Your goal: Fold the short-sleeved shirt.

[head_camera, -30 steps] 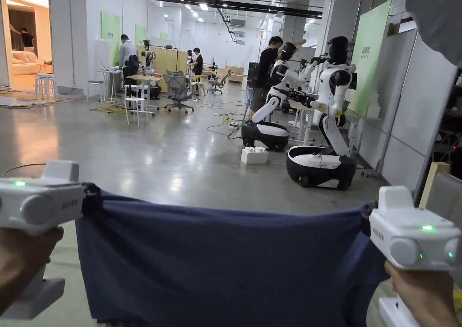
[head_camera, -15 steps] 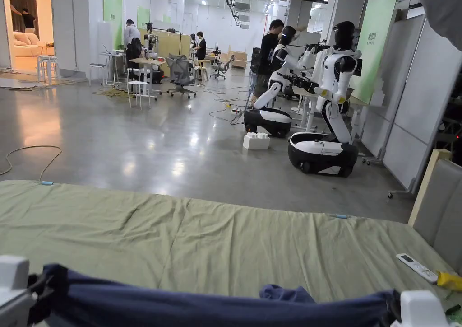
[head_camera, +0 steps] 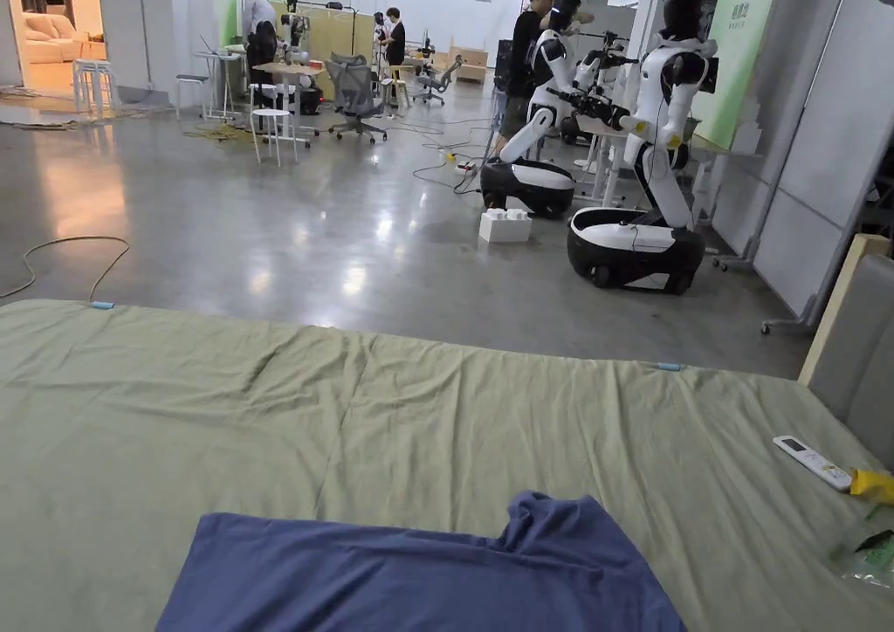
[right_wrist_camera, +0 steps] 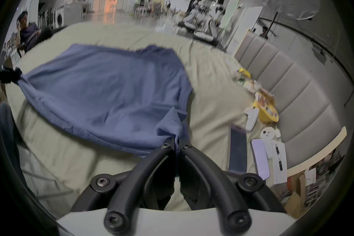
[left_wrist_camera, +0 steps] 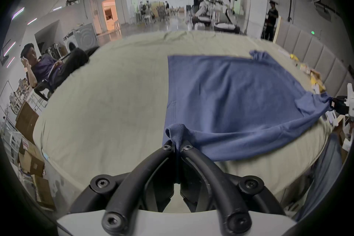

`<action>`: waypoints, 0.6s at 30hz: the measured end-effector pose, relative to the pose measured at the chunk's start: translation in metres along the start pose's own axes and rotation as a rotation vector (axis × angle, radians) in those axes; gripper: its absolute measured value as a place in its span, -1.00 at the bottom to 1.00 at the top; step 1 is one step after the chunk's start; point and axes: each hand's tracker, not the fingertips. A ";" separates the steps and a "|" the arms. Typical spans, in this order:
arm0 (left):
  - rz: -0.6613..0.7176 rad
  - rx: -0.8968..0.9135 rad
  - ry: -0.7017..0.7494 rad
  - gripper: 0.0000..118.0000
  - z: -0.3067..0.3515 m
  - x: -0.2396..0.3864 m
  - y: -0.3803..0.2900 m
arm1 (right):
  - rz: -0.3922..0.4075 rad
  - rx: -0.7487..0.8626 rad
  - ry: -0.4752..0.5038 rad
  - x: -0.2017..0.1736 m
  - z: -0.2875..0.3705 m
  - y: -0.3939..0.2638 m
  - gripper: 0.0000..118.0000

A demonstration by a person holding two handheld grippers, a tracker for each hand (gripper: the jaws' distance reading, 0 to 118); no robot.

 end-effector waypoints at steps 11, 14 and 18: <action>-0.149 -0.166 0.086 -0.89 -0.021 0.032 -0.019 | 0.070 -0.244 -0.032 -0.021 -0.051 -0.018 -0.40; -0.102 -0.126 0.107 -0.41 -0.018 0.023 -0.019 | 0.045 -0.226 -0.037 -0.017 -0.042 -0.013 0.34; 0.052 0.030 0.070 0.11 0.003 0.015 -0.007 | -0.066 -0.087 -0.055 -0.007 -0.019 0.005 0.41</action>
